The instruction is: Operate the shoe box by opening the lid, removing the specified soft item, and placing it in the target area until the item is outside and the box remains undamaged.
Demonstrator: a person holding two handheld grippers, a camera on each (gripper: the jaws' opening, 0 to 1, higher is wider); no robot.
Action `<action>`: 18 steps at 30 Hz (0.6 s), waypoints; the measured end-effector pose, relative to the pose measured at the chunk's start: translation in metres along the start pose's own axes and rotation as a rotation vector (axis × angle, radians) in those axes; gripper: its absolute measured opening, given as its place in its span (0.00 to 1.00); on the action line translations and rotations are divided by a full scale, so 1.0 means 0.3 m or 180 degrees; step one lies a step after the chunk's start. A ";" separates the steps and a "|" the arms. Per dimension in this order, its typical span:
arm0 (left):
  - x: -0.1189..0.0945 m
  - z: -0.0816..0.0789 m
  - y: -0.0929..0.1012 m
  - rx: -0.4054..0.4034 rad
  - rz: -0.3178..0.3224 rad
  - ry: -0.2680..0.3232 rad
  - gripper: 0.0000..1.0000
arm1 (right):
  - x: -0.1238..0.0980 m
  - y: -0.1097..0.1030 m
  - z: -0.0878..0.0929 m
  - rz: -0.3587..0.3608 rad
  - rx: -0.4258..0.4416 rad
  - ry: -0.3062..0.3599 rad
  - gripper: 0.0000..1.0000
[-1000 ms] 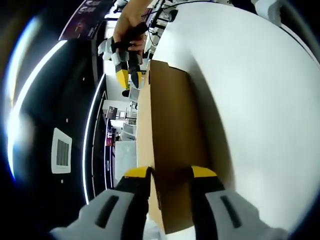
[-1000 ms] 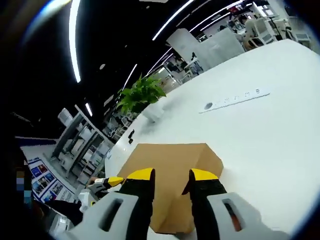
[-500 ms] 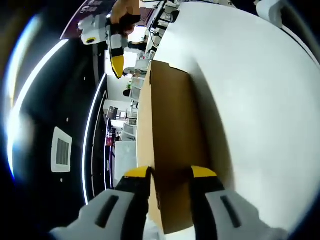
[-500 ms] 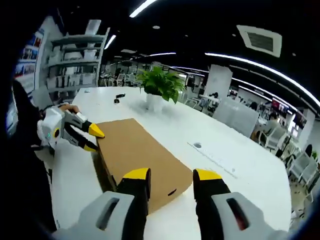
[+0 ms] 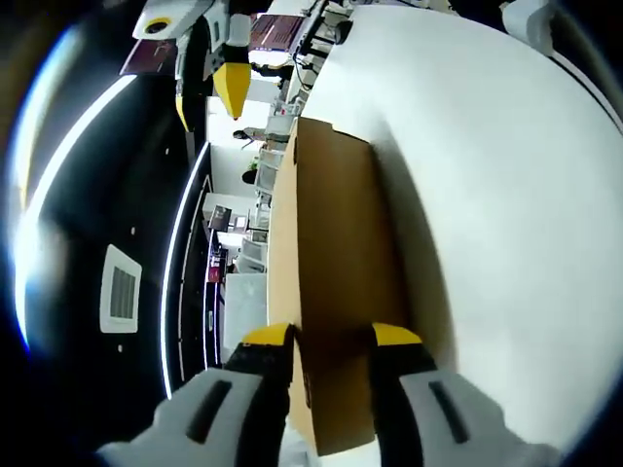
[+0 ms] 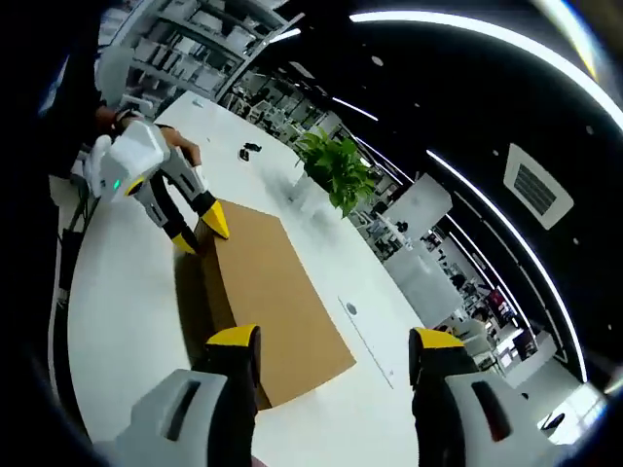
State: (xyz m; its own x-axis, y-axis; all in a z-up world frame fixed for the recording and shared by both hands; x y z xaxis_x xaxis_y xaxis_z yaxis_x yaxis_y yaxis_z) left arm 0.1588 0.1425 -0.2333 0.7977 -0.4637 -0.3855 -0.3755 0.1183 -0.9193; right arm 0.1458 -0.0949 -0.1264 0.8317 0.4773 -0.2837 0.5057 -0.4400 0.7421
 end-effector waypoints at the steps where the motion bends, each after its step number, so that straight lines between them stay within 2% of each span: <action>1: 0.000 0.000 0.000 0.0000 0.0000 -0.0001 0.30 | -0.003 -0.014 -0.009 -0.0001 -0.0051 0.0000 0.65; 5: -0.001 -0.002 -0.002 -0.0025 0.0013 -0.0006 0.30 | -0.010 -0.057 -0.033 0.0067 -0.0271 -0.0047 0.66; 8: 0.000 -0.001 -0.002 -0.0030 0.0010 -0.0009 0.30 | -0.008 -0.080 -0.040 0.0067 -0.0308 -0.0035 0.65; 14: 0.000 0.000 0.000 -0.0027 -0.0001 -0.0009 0.30 | 0.029 -0.140 -0.040 0.0030 -0.0344 -0.0025 0.64; 18: 0.000 0.000 0.001 -0.0022 -0.0013 -0.0016 0.30 | 0.076 -0.206 -0.028 -0.0001 -0.0548 -0.0095 0.64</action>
State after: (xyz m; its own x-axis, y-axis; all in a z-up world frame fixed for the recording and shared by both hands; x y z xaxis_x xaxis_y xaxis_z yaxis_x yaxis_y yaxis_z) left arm 0.1588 0.1426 -0.2337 0.8017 -0.4597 -0.3820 -0.3754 0.1102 -0.9203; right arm 0.1315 -0.0503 -0.1737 0.8393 0.4535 -0.2999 0.4612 -0.3019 0.8343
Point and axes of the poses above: the point that each gripper's makers call its tool centre point, and the gripper's own axes: x roughly forward along the fingers, y roughly to its right, z roughly out of its underside, the point moved 9 cm from there along -x, roughly backward along the fingers, and after that the axes turned 3 degrees about x, right-handed, at the moved point
